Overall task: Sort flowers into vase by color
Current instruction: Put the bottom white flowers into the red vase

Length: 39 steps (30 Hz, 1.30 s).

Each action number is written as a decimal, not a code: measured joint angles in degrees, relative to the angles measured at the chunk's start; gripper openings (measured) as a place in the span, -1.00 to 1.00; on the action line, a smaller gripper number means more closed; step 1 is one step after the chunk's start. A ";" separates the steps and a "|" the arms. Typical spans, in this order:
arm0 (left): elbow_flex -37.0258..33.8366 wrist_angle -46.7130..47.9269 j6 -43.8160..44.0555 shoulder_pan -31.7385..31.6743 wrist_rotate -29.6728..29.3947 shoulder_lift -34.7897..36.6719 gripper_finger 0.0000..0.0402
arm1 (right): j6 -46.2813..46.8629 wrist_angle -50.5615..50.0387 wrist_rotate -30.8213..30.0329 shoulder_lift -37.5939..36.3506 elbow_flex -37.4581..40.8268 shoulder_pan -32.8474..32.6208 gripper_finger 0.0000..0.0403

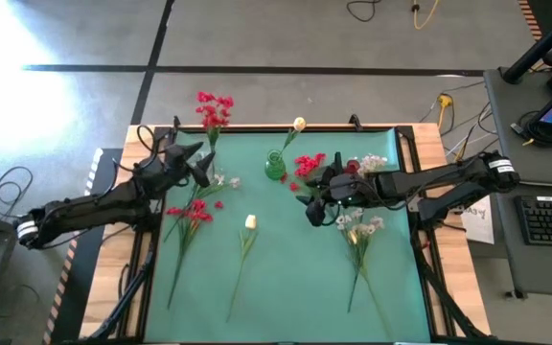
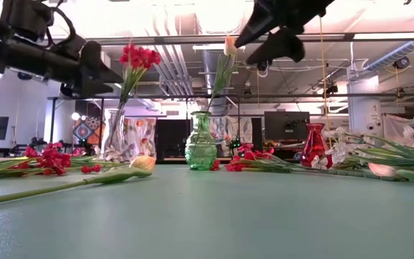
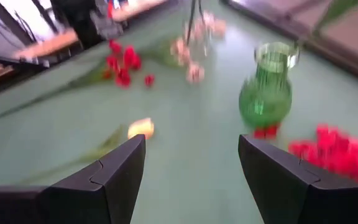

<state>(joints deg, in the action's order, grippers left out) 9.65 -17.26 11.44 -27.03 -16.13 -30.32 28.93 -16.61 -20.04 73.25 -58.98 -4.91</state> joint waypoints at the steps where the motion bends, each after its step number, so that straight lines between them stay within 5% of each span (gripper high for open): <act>1: 0.00 1.46 1.69 0.00 2.07 0.93 0.32 | 1.64 -3.14 0.77 0.00 -0.91 -0.32 0.24; 9: 1.83 11.48 12.50 1.58 21.88 5.83 0.27 | 18.37 -24.20 7.02 0.00 -6.12 -4.46 0.24; 13: 2.90 11.92 14.19 5.85 26.01 6.16 0.20 | 25.08 -27.48 7.89 0.00 -6.25 -8.26 0.24; 19: 4.77 11.25 16.11 14.80 25.38 6.05 0.15 | 38.39 -28.62 10.05 -0.02 -3.98 -15.90 0.24; 28: 4.83 6.34 16.64 27.36 12.52 5.50 0.15 | 63.60 -28.48 9.47 0.63 -0.64 -27.48 0.24; 33: 4.83 4.26 16.60 29.58 10.02 3.46 0.15 | 75.55 -28.71 10.60 3.62 1.79 -31.09 0.24; 39: 4.83 2.19 16.53 29.62 9.99 0.34 0.15 | 79.47 -35.20 11.18 8.56 2.77 -31.44 0.23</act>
<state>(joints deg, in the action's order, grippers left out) 14.48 -15.07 27.97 2.59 -6.13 -29.98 108.39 -51.81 -8.86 81.81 -56.21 -36.35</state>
